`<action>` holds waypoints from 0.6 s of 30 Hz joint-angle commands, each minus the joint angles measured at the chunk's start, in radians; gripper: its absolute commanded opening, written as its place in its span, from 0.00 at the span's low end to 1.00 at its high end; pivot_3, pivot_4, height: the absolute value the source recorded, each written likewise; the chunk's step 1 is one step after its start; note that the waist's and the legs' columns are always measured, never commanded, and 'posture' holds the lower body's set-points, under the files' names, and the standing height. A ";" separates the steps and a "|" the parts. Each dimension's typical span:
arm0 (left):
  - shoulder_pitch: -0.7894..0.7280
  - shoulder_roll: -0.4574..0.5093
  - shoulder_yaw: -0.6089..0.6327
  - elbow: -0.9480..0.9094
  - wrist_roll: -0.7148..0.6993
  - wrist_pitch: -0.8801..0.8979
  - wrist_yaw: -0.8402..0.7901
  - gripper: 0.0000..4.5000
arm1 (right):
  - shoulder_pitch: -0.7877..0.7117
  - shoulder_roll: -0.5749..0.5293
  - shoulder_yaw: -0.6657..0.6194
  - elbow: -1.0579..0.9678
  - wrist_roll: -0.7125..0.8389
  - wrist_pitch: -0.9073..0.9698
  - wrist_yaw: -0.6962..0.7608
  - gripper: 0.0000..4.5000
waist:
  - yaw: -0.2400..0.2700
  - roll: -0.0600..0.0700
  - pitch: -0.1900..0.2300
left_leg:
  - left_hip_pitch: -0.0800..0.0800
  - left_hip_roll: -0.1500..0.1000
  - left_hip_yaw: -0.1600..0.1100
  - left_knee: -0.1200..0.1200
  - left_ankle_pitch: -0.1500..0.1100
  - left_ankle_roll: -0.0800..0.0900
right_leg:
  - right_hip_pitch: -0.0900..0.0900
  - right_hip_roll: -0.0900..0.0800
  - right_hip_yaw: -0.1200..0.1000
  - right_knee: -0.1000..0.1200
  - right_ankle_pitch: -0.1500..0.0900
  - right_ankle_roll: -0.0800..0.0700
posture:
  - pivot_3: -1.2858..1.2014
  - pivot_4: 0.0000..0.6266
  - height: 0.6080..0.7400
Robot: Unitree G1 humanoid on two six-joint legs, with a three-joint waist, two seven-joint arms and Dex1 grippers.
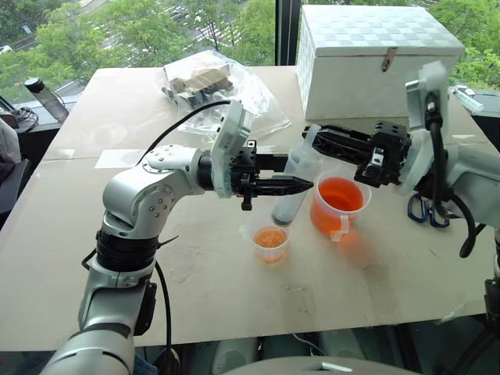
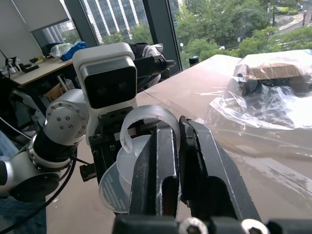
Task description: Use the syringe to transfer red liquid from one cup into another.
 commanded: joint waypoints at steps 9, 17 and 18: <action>-0.036 -0.004 0.049 -0.040 -0.038 -0.034 0.006 0.31 | 0.050 0.005 -0.004 -0.008 0.064 -0.001 0.029 0.01 | -0.002 0.000 0.000 | 0.000 0.000 0.000 0.000 0.000 0.000 | 0.000 0.000 0.000 0.000 0.000 0.000 | 0.52 0.24 1.00; -0.037 0.008 0.057 -0.053 -0.054 -0.019 0.013 0.31 | 0.054 -0.017 -0.065 0.017 0.219 -0.037 0.011 0.65 | -0.001 0.000 0.000 | 0.000 0.000 0.000 0.000 0.000 0.000 | 0.000 0.000 0.000 0.000 0.000 0.000 | 0.52 0.24 1.00; -0.038 0.010 0.059 -0.056 -0.057 -0.017 0.016 0.31 | 0.057 -0.025 -0.076 0.020 0.239 -0.038 0.014 0.65 | -0.001 0.000 0.000 | 0.000 0.000 0.000 0.000 0.000 0.000 | 0.000 0.000 0.000 0.000 0.000 0.000 | 0.52 0.24 1.00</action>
